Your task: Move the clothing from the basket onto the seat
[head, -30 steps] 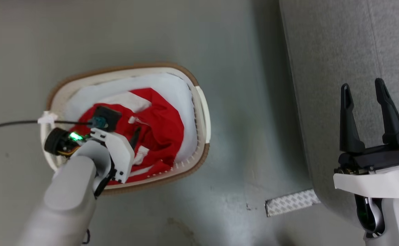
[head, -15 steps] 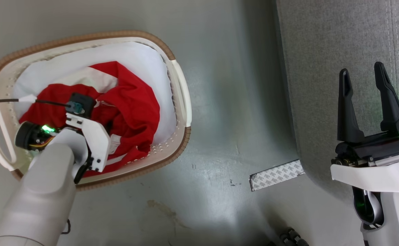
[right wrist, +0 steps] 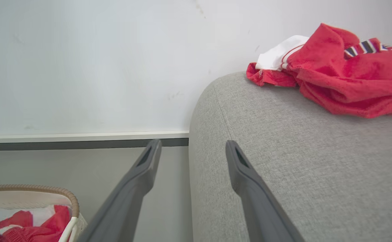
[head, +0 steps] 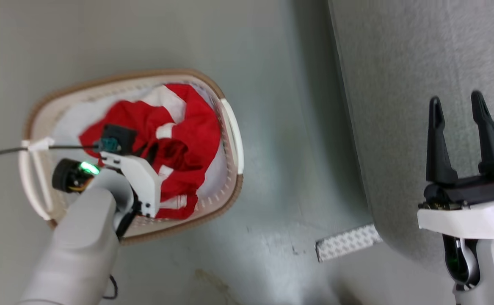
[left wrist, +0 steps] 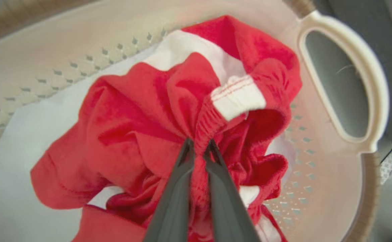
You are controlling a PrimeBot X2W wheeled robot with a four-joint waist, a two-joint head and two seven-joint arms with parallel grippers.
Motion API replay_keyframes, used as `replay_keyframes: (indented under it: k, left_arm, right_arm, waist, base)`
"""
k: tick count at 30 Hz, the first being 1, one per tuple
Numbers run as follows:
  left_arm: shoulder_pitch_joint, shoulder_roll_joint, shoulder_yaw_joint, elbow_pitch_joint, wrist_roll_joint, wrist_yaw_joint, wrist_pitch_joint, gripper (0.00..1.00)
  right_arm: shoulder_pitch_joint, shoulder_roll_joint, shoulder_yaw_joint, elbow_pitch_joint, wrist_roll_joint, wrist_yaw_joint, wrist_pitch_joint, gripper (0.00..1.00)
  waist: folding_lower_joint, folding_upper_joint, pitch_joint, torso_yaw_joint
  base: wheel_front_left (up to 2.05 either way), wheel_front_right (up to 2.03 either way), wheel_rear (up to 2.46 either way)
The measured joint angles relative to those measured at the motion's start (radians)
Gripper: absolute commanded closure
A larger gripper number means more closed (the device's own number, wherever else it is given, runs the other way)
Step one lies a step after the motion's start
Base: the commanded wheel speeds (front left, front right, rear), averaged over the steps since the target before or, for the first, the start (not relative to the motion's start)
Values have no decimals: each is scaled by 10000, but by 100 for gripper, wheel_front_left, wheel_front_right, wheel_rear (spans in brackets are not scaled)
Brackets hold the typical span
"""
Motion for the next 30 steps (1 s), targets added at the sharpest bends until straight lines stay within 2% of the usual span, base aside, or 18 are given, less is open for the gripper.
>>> replay_keyframes:
  k: [8, 15, 22, 30]
  left_arm:
    - [1031, -437, -146, -920, -771, -17, -945, 100]
    - [2173, -500, -13, -2418, -1354, 75, -1248, 100]
    - [4092, -439, 224, -4543, -1841, 679, -1283, 100]
    - [6009, 155, 410, -7227, -1987, 1448, -732, 100]
  right_arm:
    - [1011, 6, -487, 648, -560, 0, 0, 0]
    - [2100, 8, -780, 1095, -825, 0, 0, 0]
    - [3415, 6, -721, 1515, -1218, 0, 0, 0]
    - [4159, 2, -21, 1693, -1085, 0, -2, 0]
  waist:
    - [-3, 0, -2266, 595]
    - [-4, 1, -4527, 1183]
    - [-6, 0, -6699, 1714]
    - [-6, 1, -8428, 2205]
  base:
    - [0, 0, 0]
    - [0, 0, 0]
    - [0, 0, 0]
    - [0, 0, 0]
